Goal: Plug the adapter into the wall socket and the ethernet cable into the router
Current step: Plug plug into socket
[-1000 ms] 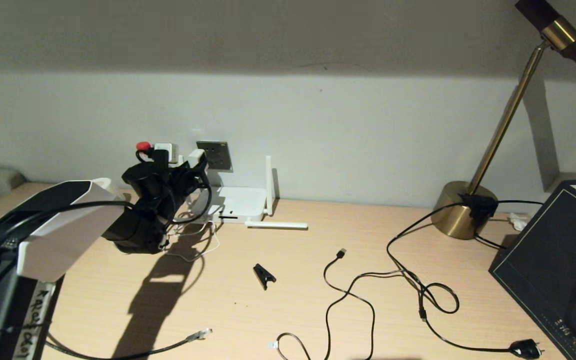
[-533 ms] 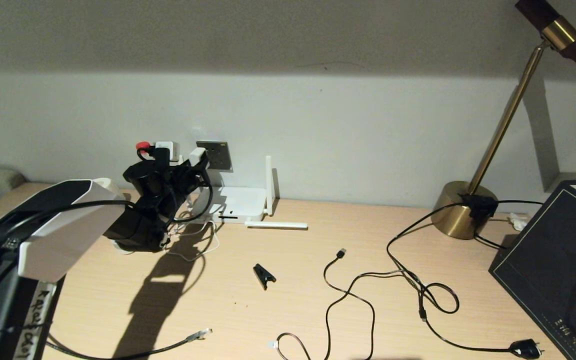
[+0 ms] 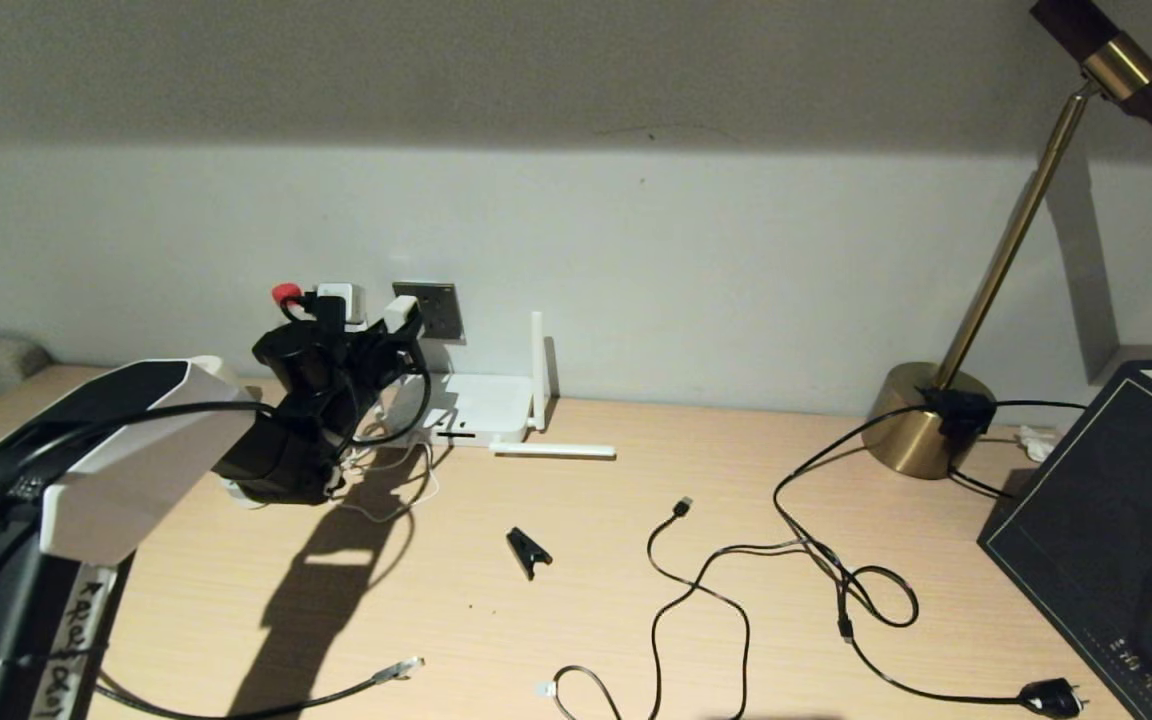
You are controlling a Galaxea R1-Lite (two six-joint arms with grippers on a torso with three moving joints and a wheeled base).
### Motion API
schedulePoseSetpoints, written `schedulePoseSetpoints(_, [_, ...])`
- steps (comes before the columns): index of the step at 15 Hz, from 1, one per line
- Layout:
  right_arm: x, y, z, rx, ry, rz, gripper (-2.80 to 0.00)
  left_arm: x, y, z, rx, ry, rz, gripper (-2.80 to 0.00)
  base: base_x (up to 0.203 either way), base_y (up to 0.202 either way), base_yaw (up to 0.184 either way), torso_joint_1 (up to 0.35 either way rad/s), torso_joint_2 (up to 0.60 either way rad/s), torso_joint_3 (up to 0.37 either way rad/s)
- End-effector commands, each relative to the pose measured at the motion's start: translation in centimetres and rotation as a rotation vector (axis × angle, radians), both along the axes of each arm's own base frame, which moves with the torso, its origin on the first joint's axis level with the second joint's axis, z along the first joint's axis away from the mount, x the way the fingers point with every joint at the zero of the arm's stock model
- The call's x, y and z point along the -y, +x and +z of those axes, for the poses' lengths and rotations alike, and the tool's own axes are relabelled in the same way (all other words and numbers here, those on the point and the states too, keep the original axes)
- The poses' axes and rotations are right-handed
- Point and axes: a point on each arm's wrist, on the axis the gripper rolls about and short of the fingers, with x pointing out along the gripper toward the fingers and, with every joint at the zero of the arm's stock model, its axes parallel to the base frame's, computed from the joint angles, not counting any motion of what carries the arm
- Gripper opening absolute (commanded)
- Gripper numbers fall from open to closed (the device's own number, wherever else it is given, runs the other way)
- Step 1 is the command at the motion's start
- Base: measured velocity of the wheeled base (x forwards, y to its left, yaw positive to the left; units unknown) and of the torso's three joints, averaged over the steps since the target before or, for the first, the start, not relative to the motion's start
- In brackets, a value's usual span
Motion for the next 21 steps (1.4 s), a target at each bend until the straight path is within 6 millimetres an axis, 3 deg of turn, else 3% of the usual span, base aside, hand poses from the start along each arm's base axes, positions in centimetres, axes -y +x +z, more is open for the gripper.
schedulePoseSetpoints(1, [0.0, 0.3, -1.0, -0.036, 0.000, 0.001, -2.80, 0.1, 0.0, -0.3, -0.001, 0.001, -0.002, -2.80, 0.000, 0.000, 0.000, 0.000, 0.00, 0.000])
schedulePoseSetpoints(21, [0.0, 0.3, -1.0, -0.036, 0.000, 0.001, -2.80, 0.2, 1.3, -0.2, 0.008, 0.029, 0.003, -2.80, 0.000, 0.000, 0.000, 0.000, 0.00, 0.000])
